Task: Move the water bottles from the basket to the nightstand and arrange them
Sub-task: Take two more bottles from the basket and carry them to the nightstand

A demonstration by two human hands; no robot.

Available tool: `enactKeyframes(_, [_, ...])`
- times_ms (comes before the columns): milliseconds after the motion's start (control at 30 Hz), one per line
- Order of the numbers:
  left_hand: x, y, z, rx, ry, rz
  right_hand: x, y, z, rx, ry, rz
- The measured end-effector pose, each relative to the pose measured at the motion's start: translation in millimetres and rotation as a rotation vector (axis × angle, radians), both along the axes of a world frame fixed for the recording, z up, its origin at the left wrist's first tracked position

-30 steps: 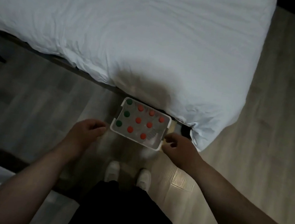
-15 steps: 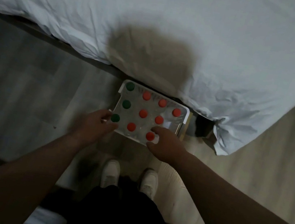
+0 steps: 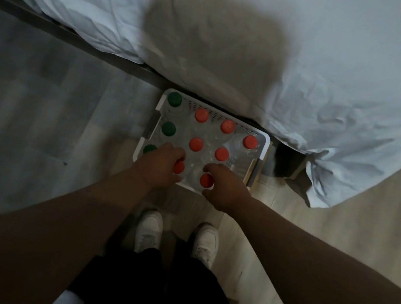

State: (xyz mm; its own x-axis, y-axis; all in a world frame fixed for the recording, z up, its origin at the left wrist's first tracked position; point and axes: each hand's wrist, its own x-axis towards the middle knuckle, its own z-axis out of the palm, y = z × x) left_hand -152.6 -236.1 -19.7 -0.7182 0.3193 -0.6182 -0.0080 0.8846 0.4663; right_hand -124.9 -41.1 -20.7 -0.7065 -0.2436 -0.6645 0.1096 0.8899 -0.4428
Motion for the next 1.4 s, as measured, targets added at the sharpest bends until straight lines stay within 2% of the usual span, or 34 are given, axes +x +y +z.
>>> enactKeyframes(200, [-3, 12, -9, -0.114, 0.036, -0.076, -7, -2, -6, 0.044, 0.109, 0.151])
enactKeyframes(400, [0, 12, 0, -0.071, 0.017, 0.05, 0, 1, 1, -0.047, 0.187, -0.043])
enactKeyframes(567, [17, 2, 35, 0.024, 0.051, 0.28, 9, 11, 40, -0.08, 0.255, -0.143])
enactKeyframes(667, [29, -3, 72, 0.113, 0.038, 0.436, 15, 16, 80, -0.122, 0.268, -0.207])
enactKeyframes(800, [41, -5, 133, 0.115, 0.069, 0.596, 21, 28, 140, -0.159, 0.202, -0.3])
enactKeyframes(933, [46, -6, 199, 0.134, 0.1, 0.682, 29, 38, 210, -0.24, 0.263, -0.356])
enactKeyframes(1100, [60, -10, 286, 0.3, 0.207, 0.765, 41, 36, 304, -0.358, 0.319, -0.439])
enactKeyframes(1400, [89, -4, 426, 0.419, 0.399, 0.848, 66, 41, 442, -0.415, 0.443, -0.49])
